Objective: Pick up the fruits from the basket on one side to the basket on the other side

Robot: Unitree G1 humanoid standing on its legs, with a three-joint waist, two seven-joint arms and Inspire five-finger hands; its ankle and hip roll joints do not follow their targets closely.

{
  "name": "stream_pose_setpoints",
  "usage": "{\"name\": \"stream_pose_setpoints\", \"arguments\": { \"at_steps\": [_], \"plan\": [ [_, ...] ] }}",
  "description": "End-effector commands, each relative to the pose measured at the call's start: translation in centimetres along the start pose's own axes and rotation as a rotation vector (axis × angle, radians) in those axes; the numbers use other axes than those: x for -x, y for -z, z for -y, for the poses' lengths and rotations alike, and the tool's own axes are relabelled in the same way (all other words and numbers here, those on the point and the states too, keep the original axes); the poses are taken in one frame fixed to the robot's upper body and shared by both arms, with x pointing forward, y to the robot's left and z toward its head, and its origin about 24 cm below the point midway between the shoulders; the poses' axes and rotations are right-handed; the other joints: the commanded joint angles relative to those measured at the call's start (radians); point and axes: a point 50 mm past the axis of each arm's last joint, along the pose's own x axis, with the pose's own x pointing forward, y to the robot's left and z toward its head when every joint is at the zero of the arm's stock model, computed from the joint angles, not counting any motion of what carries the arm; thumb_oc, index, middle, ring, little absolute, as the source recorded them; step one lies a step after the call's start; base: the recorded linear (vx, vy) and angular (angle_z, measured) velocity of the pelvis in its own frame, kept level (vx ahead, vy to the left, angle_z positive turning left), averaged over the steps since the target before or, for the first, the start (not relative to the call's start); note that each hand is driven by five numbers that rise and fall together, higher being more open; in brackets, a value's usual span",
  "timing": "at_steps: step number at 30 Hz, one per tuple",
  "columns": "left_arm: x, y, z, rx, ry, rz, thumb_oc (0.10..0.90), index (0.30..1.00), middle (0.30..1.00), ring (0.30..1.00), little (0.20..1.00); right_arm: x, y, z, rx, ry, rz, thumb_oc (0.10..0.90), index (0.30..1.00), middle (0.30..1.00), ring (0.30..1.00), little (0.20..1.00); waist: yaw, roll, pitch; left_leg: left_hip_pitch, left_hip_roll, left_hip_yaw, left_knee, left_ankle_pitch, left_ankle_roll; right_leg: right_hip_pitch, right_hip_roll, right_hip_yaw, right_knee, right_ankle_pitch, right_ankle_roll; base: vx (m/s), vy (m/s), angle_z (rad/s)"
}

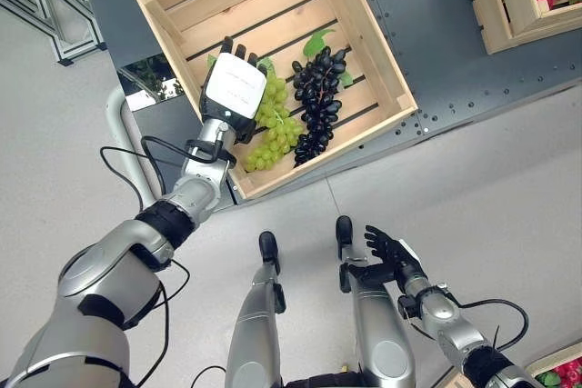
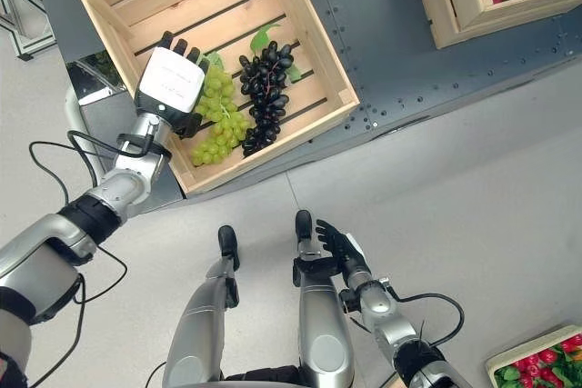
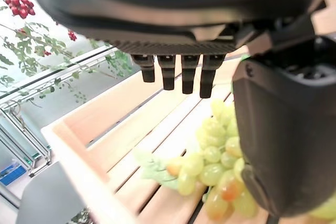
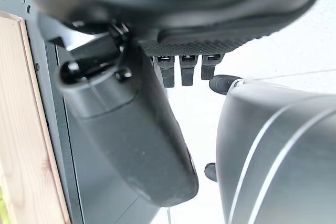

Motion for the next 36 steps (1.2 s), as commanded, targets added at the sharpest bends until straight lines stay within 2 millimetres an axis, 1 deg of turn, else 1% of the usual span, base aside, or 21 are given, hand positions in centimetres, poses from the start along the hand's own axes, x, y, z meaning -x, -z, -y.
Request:
{"name": "stream_pose_setpoints", "arguments": {
  "at_steps": [1, 4, 6, 9, 11, 15, 20, 22, 26, 28, 31, 33, 34, 35, 36],
  "plan": [
    [-3.2, 4.6, -4.7, -0.032, -0.300, -0.159, 0.800, 0.900, 0.900, 0.900, 0.900, 0.1, -1.0, -0.6, -0.062, 0.015, 0.090, 0.800, 0.900, 0.900, 0.900, 0.900, -0.009, -0.044, -0.011, -0.084, 0.003, -0.001, 0.159, -0.060, 0.004, 0.049, 0.027, 0.039, -0.015, 0.007, -0.014, 0.00, 0.000, 0.00],
    [-3.2, 4.5, -4.1, -0.025, -0.281, -0.160, 0.800, 0.900, 0.900, 0.900, 0.900, 0.1, -1.2, -0.7, -0.059, 0.018, 0.094, 0.800, 0.900, 0.900, 0.900, 0.900, -0.015, -0.043, -0.011, -0.091, 0.001, 0.002, 0.165, -0.062, 0.006, 0.041, 0.027, 0.045, -0.014, 0.010, -0.014, 0.00, 0.009, -0.05],
    [-3.1, 4.2, -3.6, -0.020, -0.259, -0.140, 0.800, 0.900, 0.900, 0.900, 0.900, 0.0, -1.3, -0.6, -0.060, 0.019, 0.097, 0.800, 0.900, 0.900, 0.900, 0.900, -0.019, -0.043, -0.011, -0.096, 0.000, 0.005, 0.167, -0.062, 0.005, 0.034, 0.027, 0.047, -0.014, 0.013, -0.014, 0.01, 0.018, -0.03],
    [-3.1, 3.9, -3.0, -0.002, -0.199, -0.139, 0.800, 0.900, 0.900, 0.900, 0.900, 0.0, -1.5, -0.6, -0.056, 0.014, 0.100, 0.800, 0.900, 0.900, 0.900, 0.900, -0.026, -0.044, -0.011, -0.107, 0.000, 0.007, 0.174, -0.062, 0.005, 0.020, 0.028, 0.053, -0.006, 0.015, -0.014, 0.00, 0.000, 0.00],
    [-2.9, 3.9, -2.0, 0.032, -0.105, -0.187, 0.800, 0.900, 0.900, 0.900, 0.900, -0.2, -2.0, -0.6, -0.046, 0.017, 0.108, 0.800, 0.900, 0.900, 0.900, 0.900, -0.033, -0.042, -0.011, -0.118, -0.002, 0.011, 0.176, -0.062, 0.007, 0.003, 0.030, 0.058, -0.002, 0.016, -0.015, 0.01, 0.039, -0.03],
    [-2.6, 3.8, -1.0, 0.043, -0.029, -0.204, 0.800, 0.900, 0.900, 0.900, 0.900, -0.2, -2.2, -0.5, -0.039, 0.020, 0.113, 0.800, 0.900, 0.900, 0.900, 0.900, -0.041, -0.040, -0.011, -0.135, -0.002, 0.014, 0.186, -0.062, 0.007, -0.015, 0.030, 0.062, 0.005, 0.017, -0.016, 0.00, 0.035, -0.10],
    [-3.0, 2.4, -0.6, 0.125, 0.082, -0.112, 0.800, 0.900, 0.900, 0.900, 0.900, -0.3, -2.5, -0.2, -0.033, 0.023, 0.125, 0.800, 0.900, 0.900, 0.900, 0.900, -0.046, -0.039, -0.011, -0.143, -0.004, 0.019, 0.175, -0.055, 0.009, -0.028, 0.028, 0.062, -0.002, 0.025, -0.014, 0.00, 0.009, -0.03],
    [-3.2, 2.0, -0.7, 0.112, 0.114, -0.103, 0.800, 0.900, 0.900, 0.900, 0.900, -0.5, -2.8, -0.2, -0.036, 0.030, 0.131, 0.800, 0.900, 0.900, 0.900, 0.900, -0.048, -0.040, -0.011, -0.147, -0.005, 0.023, 0.172, -0.054, 0.010, -0.037, 0.027, 0.061, 0.000, 0.028, -0.012, 0.00, 0.000, 0.00],
    [-3.5, 2.2, -0.7, 0.058, 0.154, -0.106, 0.800, 0.900, 0.900, 0.900, 0.900, -0.6, -2.9, -0.1, -0.040, 0.037, 0.133, 0.800, 0.900, 0.900, 0.900, 0.900, -0.052, -0.042, -0.011, -0.152, -0.004, 0.028, 0.172, -0.053, 0.011, -0.044, 0.026, 0.061, -0.001, 0.032, -0.011, 0.00, 0.000, 0.00],
    [-3.6, 2.7, -0.7, 0.003, 0.169, -0.133, 0.800, 0.900, 0.900, 0.900, 0.900, -0.7, -2.9, 0.0, -0.039, 0.037, 0.138, 0.800, 0.900, 0.900, 0.900, 0.900, -0.055, -0.045, -0.011, -0.155, -0.003, 0.034, 0.169, -0.051, 0.011, -0.047, 0.023, 0.061, -0.008, 0.038, -0.009, 0.00, 0.000, 0.00],
    [-3.7, 3.2, -0.9, -0.015, 0.157, -0.161, 0.800, 0.900, 0.900, 0.900, 0.900, -0.7, -3.0, 0.1, -0.044, 0.040, 0.144, 0.800, 0.900, 0.900, 0.900, 0.900, -0.057, -0.048, -0.011, -0.157, -0.004, 0.037, 0.169, -0.051, 0.010, -0.049, 0.022, 0.063, -0.012, 0.043, -0.007, 0.00, 0.000, 0.00],
    [-3.9, 3.6, -1.1, -0.016, 0.124, -0.172, 0.590, 0.585, 0.585, 0.585, 0.585, -0.6, -3.0, 0.1, -0.053, 0.044, 0.145, 0.800, 0.900, 0.900, 0.900, 0.900, -0.057, -0.053, -0.011, -0.160, -0.004, 0.039, 0.174, -0.054, 0.011, -0.052, 0.023, 0.063, -0.011, 0.043, -0.007, 0.00, 0.000, 0.00],
    [-3.9, 3.8, -1.1, -0.024, 0.107, -0.172, 0.449, 0.373, 0.373, 0.373, 0.373, -0.6, -2.9, 0.0, -0.056, 0.044, 0.144, 0.800, 0.900, 0.900, 0.900, 0.900, -0.057, -0.056, -0.011, -0.161, -0.004, 0.040, 0.177, -0.056, 0.012, -0.053, 0.023, 0.062, -0.009, 0.043, -0.008, 0.00, 0.000, 0.00],
    [-3.9, 3.8, -1.1, -0.023, 0.106, -0.172, 0.400, 0.300, 0.300, 0.300, 0.300, -0.6, -2.9, 0.0, -0.056, 0.043, 0.144, 0.800, 0.900, 0.900, 0.900, 0.900, -0.056, -0.056, -0.011, -0.161, -0.004, 0.040, 0.177, -0.056, 0.012, -0.054, 0.023, 0.061, -0.008, 0.042, -0.008, 0.00, 0.000, 0.00],
    [-3.9, 3.9, -1.0, -0.018, 0.102, -0.169, 0.400, 0.300, 0.300, 0.300, 0.300, -0.6, -2.8, -0.1, -0.056, 0.042, 0.143, 0.800, 0.900, 0.900, 0.900, 0.900, -0.057, -0.057, -0.011, -0.161, -0.004, 0.041, 0.176, -0.054, 0.011, -0.053, 0.024, 0.062, -0.009, 0.044, -0.007, 0.00, 0.000, 0.00]
  ]
}}
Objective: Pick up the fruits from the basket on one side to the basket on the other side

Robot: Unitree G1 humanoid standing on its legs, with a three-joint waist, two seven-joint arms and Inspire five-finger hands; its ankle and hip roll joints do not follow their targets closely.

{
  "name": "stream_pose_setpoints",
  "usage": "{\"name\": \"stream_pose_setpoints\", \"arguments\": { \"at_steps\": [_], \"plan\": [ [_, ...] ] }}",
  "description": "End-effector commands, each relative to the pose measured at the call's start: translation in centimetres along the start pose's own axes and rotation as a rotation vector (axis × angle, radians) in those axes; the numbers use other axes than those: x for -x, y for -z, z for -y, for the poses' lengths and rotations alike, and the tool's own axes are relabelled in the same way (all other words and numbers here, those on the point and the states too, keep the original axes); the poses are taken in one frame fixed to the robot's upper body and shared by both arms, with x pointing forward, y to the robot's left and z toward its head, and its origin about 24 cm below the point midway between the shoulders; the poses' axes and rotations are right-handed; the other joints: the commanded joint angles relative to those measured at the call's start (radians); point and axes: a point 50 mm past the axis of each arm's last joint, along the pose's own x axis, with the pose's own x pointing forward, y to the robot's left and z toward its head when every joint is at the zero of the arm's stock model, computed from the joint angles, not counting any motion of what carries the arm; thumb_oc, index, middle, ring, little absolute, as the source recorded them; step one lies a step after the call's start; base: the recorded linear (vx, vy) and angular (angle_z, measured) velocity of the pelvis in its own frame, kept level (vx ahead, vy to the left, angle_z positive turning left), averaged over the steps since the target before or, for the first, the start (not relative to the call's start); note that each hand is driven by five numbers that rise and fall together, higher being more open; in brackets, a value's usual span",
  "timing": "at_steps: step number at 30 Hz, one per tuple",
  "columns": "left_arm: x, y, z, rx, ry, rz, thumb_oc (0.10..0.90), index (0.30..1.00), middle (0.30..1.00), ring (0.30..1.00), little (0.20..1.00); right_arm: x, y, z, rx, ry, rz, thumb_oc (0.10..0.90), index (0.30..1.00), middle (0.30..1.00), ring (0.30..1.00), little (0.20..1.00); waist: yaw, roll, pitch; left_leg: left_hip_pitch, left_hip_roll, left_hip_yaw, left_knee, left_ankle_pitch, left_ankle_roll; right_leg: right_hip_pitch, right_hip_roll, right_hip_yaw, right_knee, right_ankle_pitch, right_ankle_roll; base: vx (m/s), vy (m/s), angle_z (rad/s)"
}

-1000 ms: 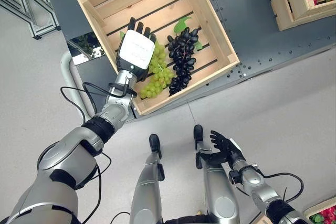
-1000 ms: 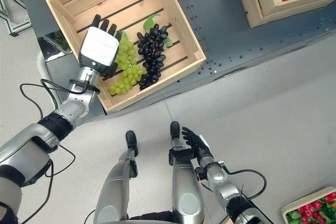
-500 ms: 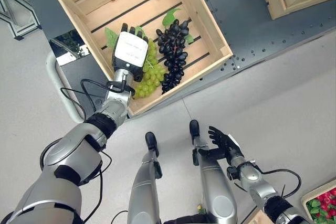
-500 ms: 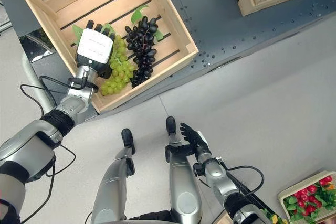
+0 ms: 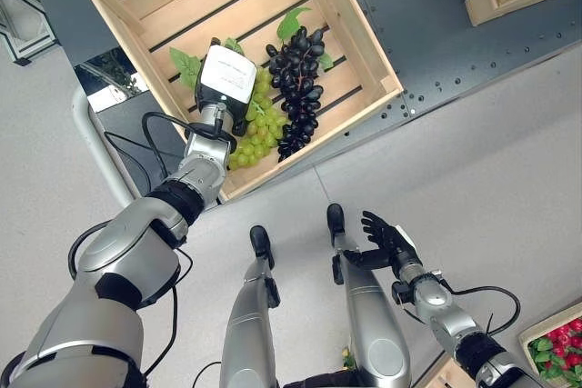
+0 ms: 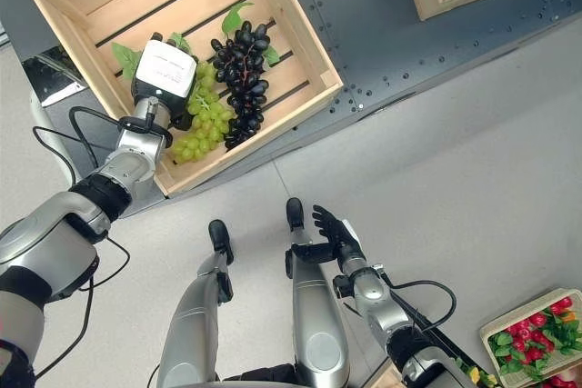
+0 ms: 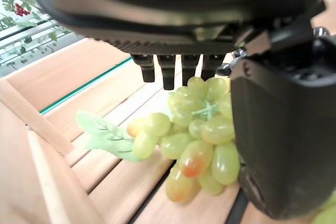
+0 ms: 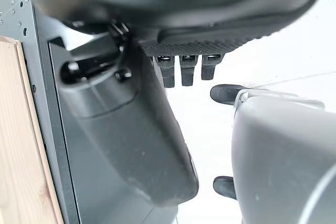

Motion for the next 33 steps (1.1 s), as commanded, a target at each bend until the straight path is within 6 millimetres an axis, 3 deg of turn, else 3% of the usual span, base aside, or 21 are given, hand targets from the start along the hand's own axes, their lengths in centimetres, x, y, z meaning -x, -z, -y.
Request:
{"name": "stream_pose_setpoints", "arguments": {
  "at_steps": [1, 10, 22, 26, 29, 33],
  "plan": [
    [-1.2, 2.5, -2.0, -0.040, -0.128, -0.085, 0.400, 0.300, 0.300, 0.300, 0.300, 0.6, -0.7, -0.1, -0.025, 0.015, 0.079, 0.800, 0.900, 0.900, 0.900, 0.900, -0.002, -0.030, -0.010, -0.081, 0.001, 0.002, 0.123, -0.025, -0.002, 0.026, 0.022, 0.007, -0.015, 0.035, -0.024, 0.00, 0.000, 0.00],
    [-0.8, 3.1, -3.0, 0.005, -0.383, -0.052, 0.400, 0.300, 0.300, 0.300, 0.300, 0.7, -0.5, -0.1, -0.051, 0.049, 0.089, 0.800, 0.900, 0.900, 0.900, 0.900, 0.015, -0.031, -0.010, -0.042, -0.001, -0.004, 0.101, -0.028, -0.002, 0.063, 0.026, 0.000, -0.030, 0.031, -0.025, 0.00, -0.003, 0.00],
    [1.3, 6.2, -5.7, 0.143, -0.799, -0.008, 0.400, 0.300, 0.300, 0.300, 0.300, 1.9, -0.1, 1.5, -0.121, 0.180, 0.120, 0.800, 0.900, 0.900, 0.900, 0.900, 0.054, -0.023, -0.011, 0.112, 0.005, -0.024, 0.042, -0.039, -0.003, 0.217, 0.029, -0.016, -0.076, 0.010, -0.032, -0.01, -0.024, 0.02],
    [2.7, 6.6, -6.3, 0.115, -0.854, 0.054, 0.400, 0.300, 0.300, 0.300, 0.300, 2.6, -0.1, 2.5, -0.145, 0.249, 0.143, 0.800, 0.900, 0.900, 0.900, 0.900, 0.071, -0.013, -0.051, 0.173, 0.000, -0.039, -0.016, -0.035, -0.003, 0.276, 0.024, -0.027, -0.120, 0.010, -0.031, 0.02, -0.047, 0.02],
    [4.8, 7.5, -7.0, 0.090, -0.877, 0.083, 0.400, 0.300, 0.300, 0.300, 0.300, 3.6, -0.9, 3.6, -0.188, 0.321, 0.196, 0.800, 0.900, 0.900, 0.900, 0.900, 0.091, -0.002, -0.116, 0.263, -0.005, -0.056, -0.113, -0.023, -0.003, 0.354, 0.013, -0.049, -0.185, 0.017, -0.021, 0.06, -0.053, 0.06],
    [7.1, 8.2, -7.1, 0.102, -0.886, 0.079, 0.400, 0.300, 0.300, 0.300, 0.300, 4.6, -2.5, 3.8, -0.141, 0.272, 0.292, 0.800, 0.900, 0.900, 0.900, 0.900, 0.105, 0.015, -0.190, 0.346, -0.004, -0.065, -0.201, -0.007, -0.006, 0.432, 0.005, -0.072, -0.244, 0.022, -0.009, 0.08, -0.027, 0.07]
  ]
}}
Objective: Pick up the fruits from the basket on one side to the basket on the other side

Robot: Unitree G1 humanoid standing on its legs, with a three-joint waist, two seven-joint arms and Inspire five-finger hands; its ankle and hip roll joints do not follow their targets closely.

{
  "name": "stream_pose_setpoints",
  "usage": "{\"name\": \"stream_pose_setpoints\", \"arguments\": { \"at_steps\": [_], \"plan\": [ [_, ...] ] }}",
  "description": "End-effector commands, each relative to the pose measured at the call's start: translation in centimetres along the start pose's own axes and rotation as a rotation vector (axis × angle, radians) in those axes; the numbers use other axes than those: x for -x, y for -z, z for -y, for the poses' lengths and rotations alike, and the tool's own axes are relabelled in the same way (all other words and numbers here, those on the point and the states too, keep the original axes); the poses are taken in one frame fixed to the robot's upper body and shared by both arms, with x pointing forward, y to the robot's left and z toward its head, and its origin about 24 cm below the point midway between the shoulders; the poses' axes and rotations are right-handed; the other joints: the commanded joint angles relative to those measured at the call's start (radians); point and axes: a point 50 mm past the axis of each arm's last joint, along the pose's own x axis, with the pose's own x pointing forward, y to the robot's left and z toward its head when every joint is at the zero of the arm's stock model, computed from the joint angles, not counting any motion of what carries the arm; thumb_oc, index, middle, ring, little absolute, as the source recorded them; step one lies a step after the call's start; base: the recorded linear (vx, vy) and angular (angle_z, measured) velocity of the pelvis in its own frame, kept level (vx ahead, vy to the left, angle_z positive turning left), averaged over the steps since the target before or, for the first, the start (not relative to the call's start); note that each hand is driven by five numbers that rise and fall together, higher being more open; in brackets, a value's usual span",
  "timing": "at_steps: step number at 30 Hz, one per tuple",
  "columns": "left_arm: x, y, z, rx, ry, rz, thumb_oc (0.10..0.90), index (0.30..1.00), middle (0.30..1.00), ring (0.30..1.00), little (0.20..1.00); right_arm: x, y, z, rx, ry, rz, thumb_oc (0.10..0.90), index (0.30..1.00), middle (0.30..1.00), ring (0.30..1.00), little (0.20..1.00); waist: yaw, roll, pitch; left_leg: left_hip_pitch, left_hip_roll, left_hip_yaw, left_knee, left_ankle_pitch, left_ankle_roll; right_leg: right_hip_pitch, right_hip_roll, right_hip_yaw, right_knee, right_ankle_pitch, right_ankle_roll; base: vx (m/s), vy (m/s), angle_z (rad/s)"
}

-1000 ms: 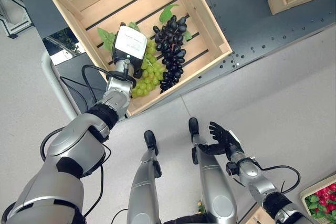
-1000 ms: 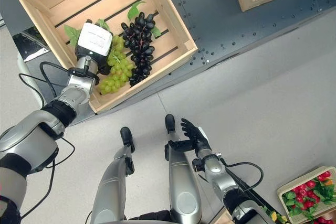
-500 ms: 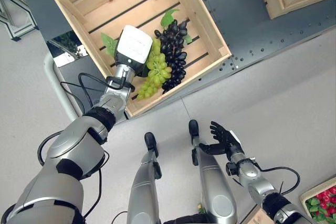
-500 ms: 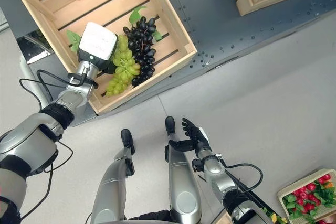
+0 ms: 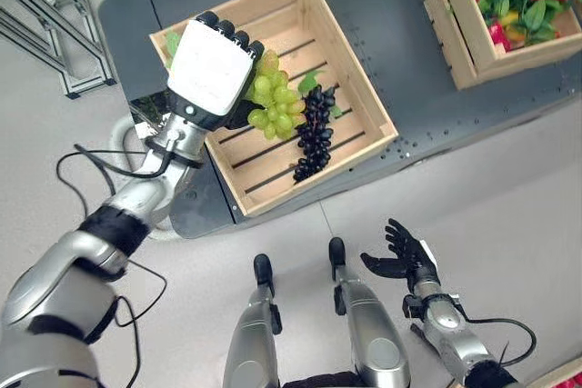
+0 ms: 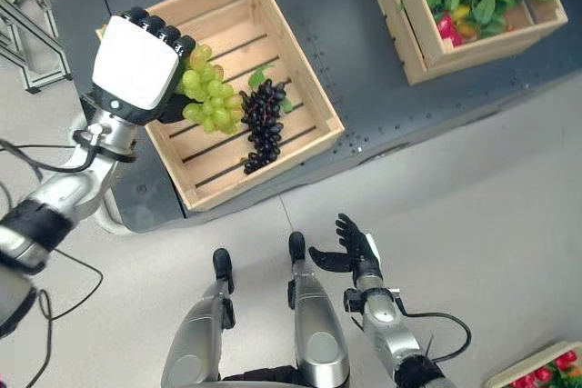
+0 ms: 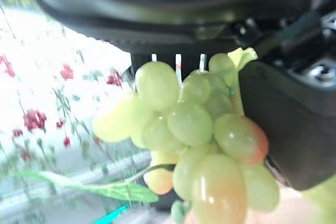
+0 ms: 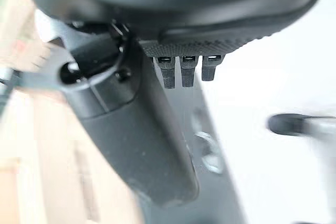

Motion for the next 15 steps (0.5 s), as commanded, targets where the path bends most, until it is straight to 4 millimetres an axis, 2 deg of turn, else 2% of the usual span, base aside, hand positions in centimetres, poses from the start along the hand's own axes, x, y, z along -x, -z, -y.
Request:
{"name": "stream_pose_setpoints", "arguments": {
  "at_steps": [1, 2, 5, 6, 7, 10, 11, 15],
  "plan": [
    [-1.3, 2.6, -3.2, -0.074, -0.166, -0.090, 0.400, 0.300, 0.300, 0.300, 0.300, 0.8, -4.0, 1.1, 0.011, -0.022, 0.231, 0.800, 0.900, 0.900, 0.900, 0.900, 0.021, 0.019, -0.206, -0.004, -0.036, -0.027, -0.006, -0.049, 0.019, 0.052, -0.027, -0.013, -0.028, -0.022, 0.006, 0.07, -0.027, 0.15],
    [-1.0, 2.6, -3.3, -0.074, -0.166, -0.091, 0.400, 0.300, 0.300, 0.300, 0.300, 0.9, -4.3, 1.1, 0.008, -0.031, 0.244, 0.800, 0.900, 0.900, 0.900, 0.900, 0.021, 0.021, -0.212, 0.004, -0.036, -0.028, -0.014, -0.047, 0.019, 0.060, -0.027, -0.015, -0.034, -0.021, 0.007, 0.07, -0.033, 0.18],
    [0.4, 2.3, -4.0, -0.058, -0.172, -0.093, 0.400, 0.300, 0.300, 0.300, 0.300, 1.6, -7.1, 1.0, -0.021, -0.076, 0.372, 0.800, 0.900, 0.900, 0.900, 0.900, 0.027, 0.035, -0.279, 0.063, -0.029, -0.034, -0.081, -0.027, 0.012, 0.112, -0.033, -0.029, -0.078, -0.010, 0.016, 0.06, -0.030, 0.08],
    [0.6, 2.3, -4.1, -0.057, -0.171, -0.094, 0.400, 0.300, 0.300, 0.300, 0.300, 1.7, -7.3, 1.0, -0.021, -0.078, 0.378, 0.800, 0.900, 0.900, 0.900, 0.900, 0.027, 0.037, -0.283, 0.067, -0.028, -0.035, -0.083, -0.027, 0.012, 0.117, -0.034, -0.030, -0.083, -0.009, 0.017, 0.06, -0.033, 0.15],
    [1.0, 2.0, -4.2, -0.049, -0.178, -0.091, 0.400, 0.300, 0.300, 0.300, 0.300, 1.9, -8.7, 0.9, -0.042, -0.100, 0.441, 0.800, 0.900, 0.900, 0.900, 0.900, 0.029, 0.041, -0.309, 0.077, -0.027, -0.040, -0.088, -0.031, 0.010, 0.136, -0.038, -0.035, -0.103, -0.003, 0.020, 0.04, -0.032, 0.16],
    [1.7, 1.4, -4.1, -0.042, -0.166, -0.058, 0.400, 0.300, 0.300, 0.300, 0.300, 2.3, -10.9, 0.2, -0.053, -0.133, 0.532, 0.800, 0.900, 0.900, 0.900, 0.900, 0.033, 0.049, -0.344, 0.092, -0.026, -0.044, -0.088, -0.042, 0.007, 0.159, -0.043, -0.043, -0.127, 0.004, 0.025, 0.04, -0.030, 0.08],
    [1.8, 0.6, -4.0, -0.037, -0.155, -0.013, 0.400, 0.300, 0.300, 0.300, 0.300, 2.3, -12.3, -0.4, -0.084, -0.178, 0.580, 0.800, 0.900, 0.900, 0.900, 0.900, 0.038, 0.054, -0.365, 0.103, -0.025, -0.044, -0.088, -0.047, 0.006, 0.171, -0.047, -0.050, -0.134, 0.005, 0.027, 0.04, -0.028, 0.02],
    [1.6, -1.3, -3.8, -0.039, -0.114, 0.135, 0.400, 0.300, 0.300, 0.300, 0.300, 2.2, -14.2, -1.8, -0.156, -0.326, 0.610, 0.800, 0.900, 0.900, 0.900, 0.900, 0.048, 0.064, -0.407, 0.129, -0.020, -0.037, -0.088, -0.055, 0.002, 0.190, -0.055, -0.057, -0.136, 0.000, 0.031, 0.05, -0.013, 0.03]
  ]
}}
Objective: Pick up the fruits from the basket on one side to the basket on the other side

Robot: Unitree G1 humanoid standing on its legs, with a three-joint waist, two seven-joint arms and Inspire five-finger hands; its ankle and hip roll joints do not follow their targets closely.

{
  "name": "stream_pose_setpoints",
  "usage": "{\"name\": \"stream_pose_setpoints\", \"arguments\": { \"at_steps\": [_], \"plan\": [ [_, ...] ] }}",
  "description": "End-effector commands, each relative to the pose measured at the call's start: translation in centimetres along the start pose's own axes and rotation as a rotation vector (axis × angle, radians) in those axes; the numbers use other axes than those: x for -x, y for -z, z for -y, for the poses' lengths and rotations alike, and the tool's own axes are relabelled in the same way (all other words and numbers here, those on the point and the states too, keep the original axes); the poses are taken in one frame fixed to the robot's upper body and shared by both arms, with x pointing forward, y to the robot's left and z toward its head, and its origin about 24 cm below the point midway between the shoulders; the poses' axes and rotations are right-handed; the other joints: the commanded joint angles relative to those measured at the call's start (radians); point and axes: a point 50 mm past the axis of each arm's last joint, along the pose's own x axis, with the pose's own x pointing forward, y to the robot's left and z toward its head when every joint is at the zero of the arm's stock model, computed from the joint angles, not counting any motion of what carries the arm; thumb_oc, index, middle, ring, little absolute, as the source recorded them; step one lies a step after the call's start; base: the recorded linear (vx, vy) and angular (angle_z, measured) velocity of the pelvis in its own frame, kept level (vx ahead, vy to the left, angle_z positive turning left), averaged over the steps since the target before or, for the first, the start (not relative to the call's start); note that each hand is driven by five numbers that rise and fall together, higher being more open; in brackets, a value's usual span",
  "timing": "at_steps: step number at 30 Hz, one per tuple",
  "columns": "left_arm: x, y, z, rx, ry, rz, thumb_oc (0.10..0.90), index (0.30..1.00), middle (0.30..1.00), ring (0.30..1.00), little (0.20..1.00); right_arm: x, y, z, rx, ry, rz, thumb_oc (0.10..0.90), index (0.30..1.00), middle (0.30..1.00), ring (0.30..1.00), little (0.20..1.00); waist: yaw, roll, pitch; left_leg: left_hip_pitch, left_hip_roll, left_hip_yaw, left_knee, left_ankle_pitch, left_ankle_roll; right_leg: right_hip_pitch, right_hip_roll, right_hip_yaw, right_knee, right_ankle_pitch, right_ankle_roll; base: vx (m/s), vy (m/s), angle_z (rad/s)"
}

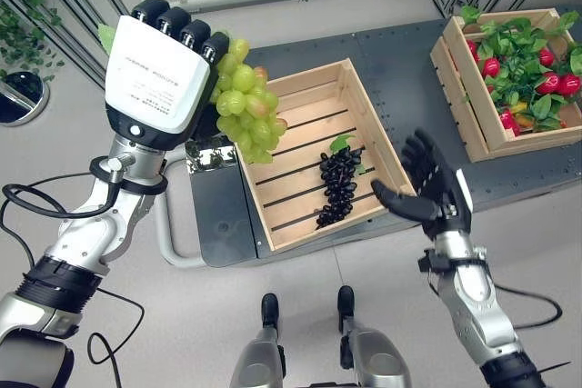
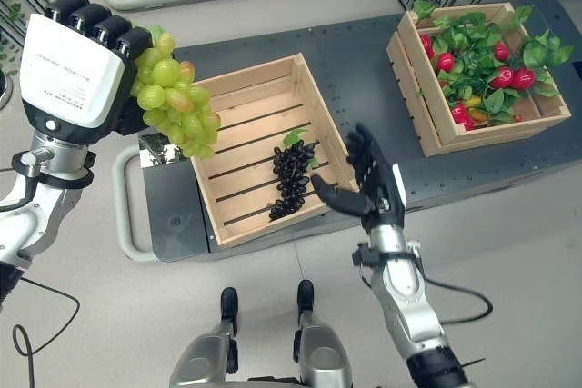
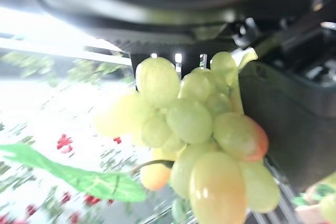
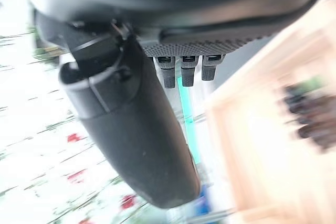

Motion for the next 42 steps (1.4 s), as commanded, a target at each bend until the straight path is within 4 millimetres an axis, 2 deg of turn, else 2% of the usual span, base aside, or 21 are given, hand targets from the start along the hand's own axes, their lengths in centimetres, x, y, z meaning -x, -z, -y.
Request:
{"name": "stream_pose_setpoints", "arguments": {
  "at_steps": [1, 5, 10, 16, 22, 32, 42],
  "plan": [
    [-0.8, -1.7, -0.6, 0.010, -0.057, 0.093, 0.400, 0.300, 0.300, 0.300, 0.300, 1.5, -0.7, 0.2, -0.094, -0.127, -0.002, 0.800, 0.900, 0.900, 0.900, 0.900, -0.002, 0.041, -0.298, -0.007, -0.015, -0.010, 0.001, -0.061, 0.001, 0.011, -0.050, -0.015, 0.000, -0.013, 0.023, 0.04, -0.002, 0.01],
    [-2.7, -3.9, -1.9, -0.002, -0.078, 0.283, 0.400, 0.300, 0.300, 0.300, 0.300, 0.7, -1.1, -2.1, -0.210, -0.258, -0.018, 0.800, 0.900, 0.900, 0.900, 0.900, 0.011, 0.050, -0.332, 0.016, -0.012, -0.008, 0.001, -0.072, 0.000, 0.038, -0.054, -0.023, 0.000, -0.027, 0.025, 0.03, -0.004, 0.00],
    [-4.2, -6.3, -3.1, -0.007, -0.105, 0.435, 0.400, 0.300, 0.300, 0.300, 0.300, -0.3, -1.4, -4.1, -0.309, -0.329, -0.038, 0.800, 0.900, 0.900, 0.900, 0.900, 0.023, 0.050, -0.359, 0.033, -0.008, -0.011, 0.001, -0.079, 0.000, 0.058, -0.055, -0.029, 0.000, -0.037, 0.027, 0.01, -0.018, -0.02],
    [-4.6, -7.6, -3.4, 0.008, -0.019, 0.527, 0.400, 0.300, 0.300, 0.300, 0.300, 0.0, -0.1, -5.7, -0.393, -0.378, -0.191, 0.800, 0.900, 0.900, 0.900, 0.900, 0.029, 0.047, -0.380, 0.043, -0.003, -0.013, 0.001, -0.081, 0.000, 0.068, -0.055, -0.028, 0.000, -0.039, 0.029, 0.01, -0.014, 0.03],
    [-4.4, -8.4, -3.7, 0.000, 0.024, 0.586, 0.400, 0.300, 0.300, 0.300, 0.300, 0.9, 1.0, -6.4, -0.466, -0.454, -0.317, 0.800, 0.900, 0.900, 0.900, 0.900, 0.033, 0.037, -0.390, 0.042, 0.000, -0.011, 0.001, -0.076, 0.003, 0.066, -0.053, -0.028, 0.000, -0.036, 0.031, 0.00, -0.003, 0.01],
    [-4.4, -7.6, -3.8, -0.023, 0.045, 0.550, 0.400, 0.300, 0.300, 0.300, 0.300, 0.7, 1.0, -4.7, -0.405, -0.359, -0.290, 0.800, 0.900, 0.900, 0.900, 0.900, 0.036, 0.029, -0.407, 0.033, 0.001, -0.007, 0.001, -0.072, 0.004, 0.051, -0.056, -0.025, 0.000, -0.025, 0.040, 0.00, 0.000, 0.00],
    [-3.5, -6.2, -3.8, -0.038, 0.100, 0.493, 0.400, 0.300, 0.300, 0.300, 0.300, 0.7, 0.1, -0.7, -0.305, -0.134, -0.212, 0.800, 0.900, 0.900, 0.900, 0.900, 0.029, 0.027, -0.416, 0.029, 0.006, 0.005, 0.001, -0.073, 0.003, 0.040, -0.055, -0.016, 0.000, -0.021, 0.044, 0.00, 0.000, 0.00]
  ]
}}
